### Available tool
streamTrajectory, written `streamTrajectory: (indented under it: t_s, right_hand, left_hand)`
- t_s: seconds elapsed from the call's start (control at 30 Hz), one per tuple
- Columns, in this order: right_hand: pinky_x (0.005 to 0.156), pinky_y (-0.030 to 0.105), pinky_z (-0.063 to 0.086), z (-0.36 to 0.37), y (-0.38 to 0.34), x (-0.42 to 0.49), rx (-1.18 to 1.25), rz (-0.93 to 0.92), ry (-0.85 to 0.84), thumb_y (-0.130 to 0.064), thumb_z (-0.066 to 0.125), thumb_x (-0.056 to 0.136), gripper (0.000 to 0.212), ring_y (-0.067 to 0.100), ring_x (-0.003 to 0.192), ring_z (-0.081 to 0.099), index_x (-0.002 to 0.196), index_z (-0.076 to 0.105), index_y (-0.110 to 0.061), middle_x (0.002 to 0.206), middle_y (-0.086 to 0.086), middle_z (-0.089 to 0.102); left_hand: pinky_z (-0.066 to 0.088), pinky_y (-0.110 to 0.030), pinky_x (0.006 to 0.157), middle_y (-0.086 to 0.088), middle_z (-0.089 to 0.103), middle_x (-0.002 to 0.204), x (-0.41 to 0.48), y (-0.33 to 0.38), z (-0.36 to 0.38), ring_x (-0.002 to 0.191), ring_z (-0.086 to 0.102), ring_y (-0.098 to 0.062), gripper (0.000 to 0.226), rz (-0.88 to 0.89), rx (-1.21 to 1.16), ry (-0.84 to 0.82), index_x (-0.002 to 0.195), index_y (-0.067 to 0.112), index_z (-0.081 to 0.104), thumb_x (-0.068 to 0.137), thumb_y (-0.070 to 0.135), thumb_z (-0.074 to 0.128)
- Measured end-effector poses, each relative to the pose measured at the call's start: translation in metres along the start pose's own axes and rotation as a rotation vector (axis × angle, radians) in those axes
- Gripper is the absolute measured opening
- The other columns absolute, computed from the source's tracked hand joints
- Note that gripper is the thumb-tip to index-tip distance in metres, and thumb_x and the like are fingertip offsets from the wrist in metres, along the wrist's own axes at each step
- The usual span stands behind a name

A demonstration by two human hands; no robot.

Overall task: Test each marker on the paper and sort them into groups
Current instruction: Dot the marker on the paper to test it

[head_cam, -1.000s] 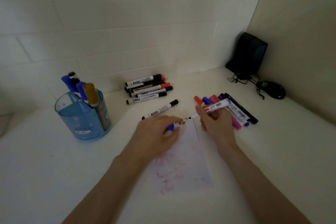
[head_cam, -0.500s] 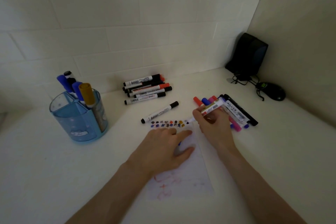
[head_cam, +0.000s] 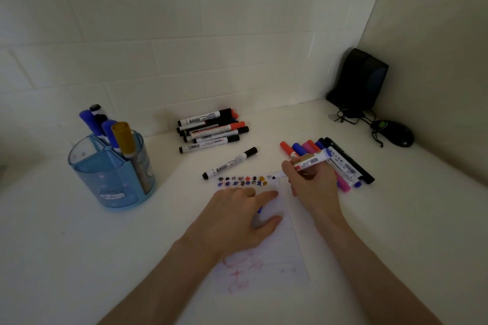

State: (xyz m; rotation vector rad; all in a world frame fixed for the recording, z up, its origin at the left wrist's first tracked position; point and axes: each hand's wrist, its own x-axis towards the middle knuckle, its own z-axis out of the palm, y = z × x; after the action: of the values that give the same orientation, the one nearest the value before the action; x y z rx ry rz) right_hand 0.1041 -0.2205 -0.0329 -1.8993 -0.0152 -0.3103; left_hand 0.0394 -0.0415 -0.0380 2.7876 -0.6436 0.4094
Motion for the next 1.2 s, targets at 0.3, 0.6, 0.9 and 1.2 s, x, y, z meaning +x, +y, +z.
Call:
streamTrajectory:
  t_s: [0.3,0.6,0.9,1.2]
  right_hand:
    - [0.056,0.010,0.050,0.0016,0.0001,-0.0017,-0.038,-0.064,-0.061,-0.019,0.080,0.090,0.023,-0.004,0.057,0.066,0.074,0.066,-0.027,0.064,-0.019,0.070]
    - [0.056,0.012,0.051,0.0019,0.0030,-0.0021,-0.045,-0.060,-0.038,-0.015,0.078,0.089,0.018,-0.001,0.057,0.064,0.075,0.067,-0.017,0.064,-0.007,0.069]
    - [0.055,0.015,0.053,0.0019,0.0038,-0.0017,-0.044,-0.051,-0.029,-0.016,0.077,0.089,0.018,0.001,0.055,0.062,0.076,0.067,-0.011,0.066,0.004,0.069]
    - [0.055,0.008,0.048,0.0001,0.0043,0.0007,0.076,0.026,0.057,-0.017,0.075,0.091,0.014,-0.005,0.060,0.065,0.078,0.069,-0.017,0.068,-0.010,0.072]
  left_hand:
    - [0.051,-0.029,0.077,0.011,0.064,0.085,-0.0005,0.0001,-0.0014,0.077,0.062,-0.011,0.064,0.008,-0.001,0.012,0.146,0.037,0.046,0.095,0.070,0.024]
    - [0.051,-0.028,0.077,0.011,0.063,0.085,-0.0008,0.0005,-0.0017,0.077,0.061,-0.010,0.064,0.006,-0.016,0.015,0.145,0.037,0.046,0.095,0.071,0.024]
    - [0.052,-0.030,0.077,0.011,0.065,0.088,-0.0006,0.0002,-0.0026,0.080,0.062,-0.010,0.062,0.007,-0.022,0.012,0.146,0.039,0.045,0.095,0.070,0.027]
    - [0.050,-0.029,0.081,0.014,0.062,0.088,-0.0008,0.0008,-0.0048,0.083,0.062,-0.009,0.065,-0.003,-0.020,-0.010,0.148,0.039,0.041,0.095,0.072,0.026]
